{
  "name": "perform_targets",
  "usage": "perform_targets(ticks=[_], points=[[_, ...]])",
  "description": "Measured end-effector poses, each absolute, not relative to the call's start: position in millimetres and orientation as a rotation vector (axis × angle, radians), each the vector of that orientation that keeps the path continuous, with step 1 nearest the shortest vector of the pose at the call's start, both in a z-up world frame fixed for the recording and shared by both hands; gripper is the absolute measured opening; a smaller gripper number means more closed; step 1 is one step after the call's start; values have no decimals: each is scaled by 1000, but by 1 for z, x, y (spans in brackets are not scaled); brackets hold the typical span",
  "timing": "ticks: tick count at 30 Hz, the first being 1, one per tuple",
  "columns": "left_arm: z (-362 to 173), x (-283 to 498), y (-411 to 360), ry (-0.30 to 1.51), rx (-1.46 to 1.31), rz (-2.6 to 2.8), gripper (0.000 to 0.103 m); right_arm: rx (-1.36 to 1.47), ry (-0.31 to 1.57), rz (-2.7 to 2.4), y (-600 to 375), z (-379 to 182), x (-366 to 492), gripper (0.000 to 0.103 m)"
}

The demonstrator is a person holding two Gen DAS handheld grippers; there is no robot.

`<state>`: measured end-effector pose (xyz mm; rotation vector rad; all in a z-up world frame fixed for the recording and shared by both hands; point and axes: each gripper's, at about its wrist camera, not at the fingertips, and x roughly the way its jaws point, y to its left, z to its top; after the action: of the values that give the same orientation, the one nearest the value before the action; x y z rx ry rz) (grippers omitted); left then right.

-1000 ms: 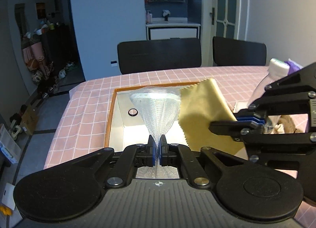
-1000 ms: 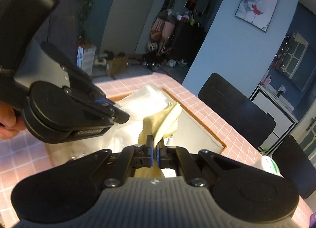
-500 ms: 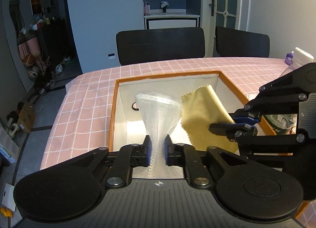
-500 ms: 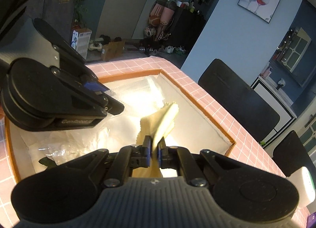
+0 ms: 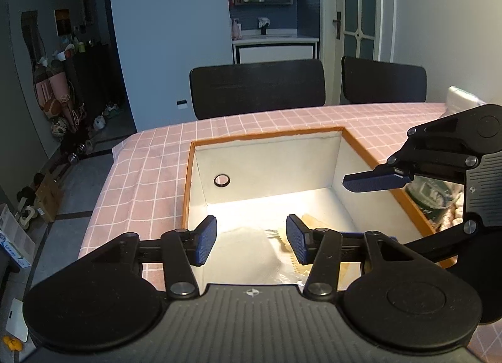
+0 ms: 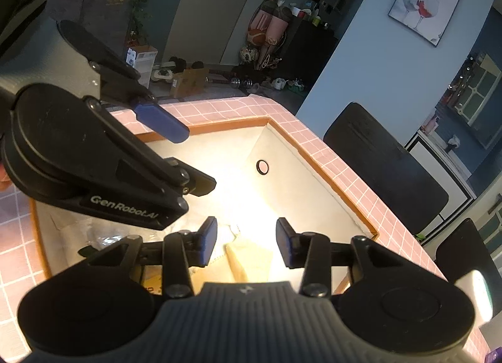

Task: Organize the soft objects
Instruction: 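Open both tools to drop the mesh bag and cloth into the box, then move both tools back toward the brown plush and knitted item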

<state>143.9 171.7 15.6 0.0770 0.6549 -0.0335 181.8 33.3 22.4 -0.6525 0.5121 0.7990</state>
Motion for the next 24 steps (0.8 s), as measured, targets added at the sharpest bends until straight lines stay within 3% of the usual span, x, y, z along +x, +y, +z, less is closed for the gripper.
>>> perform_targets(ticks=[8,24], points=[[34,118,161,594,39,-66,62,-618,464,788,4,39,156,63],[55,57,89,434,64,-197,62,-438,512,699,-110,51,103,64]])
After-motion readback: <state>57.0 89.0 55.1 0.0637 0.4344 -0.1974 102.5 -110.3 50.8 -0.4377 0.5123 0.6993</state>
